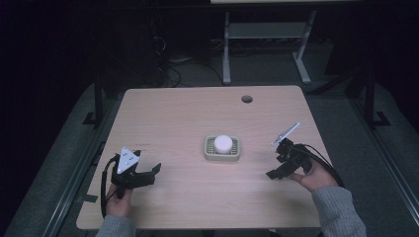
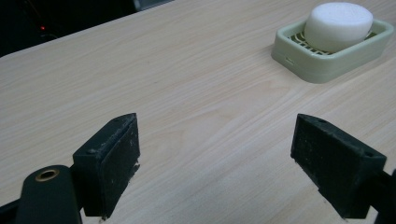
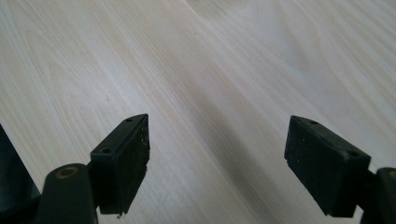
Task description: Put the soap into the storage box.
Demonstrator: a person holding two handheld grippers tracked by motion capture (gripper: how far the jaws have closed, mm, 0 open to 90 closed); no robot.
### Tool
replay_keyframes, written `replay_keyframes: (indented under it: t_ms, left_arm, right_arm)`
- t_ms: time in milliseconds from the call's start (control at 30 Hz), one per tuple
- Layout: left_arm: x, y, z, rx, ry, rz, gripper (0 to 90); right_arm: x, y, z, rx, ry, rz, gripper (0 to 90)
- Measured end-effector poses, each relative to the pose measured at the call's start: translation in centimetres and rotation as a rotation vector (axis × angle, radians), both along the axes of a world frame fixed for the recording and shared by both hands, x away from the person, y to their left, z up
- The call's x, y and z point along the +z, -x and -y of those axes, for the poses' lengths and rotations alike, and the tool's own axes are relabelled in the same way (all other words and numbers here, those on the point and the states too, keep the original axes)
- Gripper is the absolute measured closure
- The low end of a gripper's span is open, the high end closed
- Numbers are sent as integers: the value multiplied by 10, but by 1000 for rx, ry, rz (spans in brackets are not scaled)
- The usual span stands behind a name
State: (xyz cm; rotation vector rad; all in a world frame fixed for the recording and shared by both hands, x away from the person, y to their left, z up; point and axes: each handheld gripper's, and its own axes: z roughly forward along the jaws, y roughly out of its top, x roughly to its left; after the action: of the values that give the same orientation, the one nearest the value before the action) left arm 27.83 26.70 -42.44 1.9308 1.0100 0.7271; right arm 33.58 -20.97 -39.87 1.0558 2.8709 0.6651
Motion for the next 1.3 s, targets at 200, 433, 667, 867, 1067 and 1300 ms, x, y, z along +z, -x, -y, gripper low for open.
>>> replay_keyframes:
  t_ms: [200,433,667,867,1067,1300]
  left_arm:
    - [0,0,0,-1,-2,-1,152]
    - [0,0,0,2,0,-4,152]
    - [0,0,0,0,-3,-3,152]
    - [0,1,1,2,3,1,152]
    - [0,1,1,-2,-5,1,152]
    - [0,1,1,0,-4,0,152]
  right_arm:
    - [-6,7,6,-9,-1,-5,215]
    - [-12,17,13,-21,-3,-9,215]
    - [-18,30,21,-40,-15,0,215]
    - [-20,41,25,-52,-33,10,215]
    - [-26,53,31,-71,-46,17,215]
    - [-30,63,38,-91,-56,14,215]
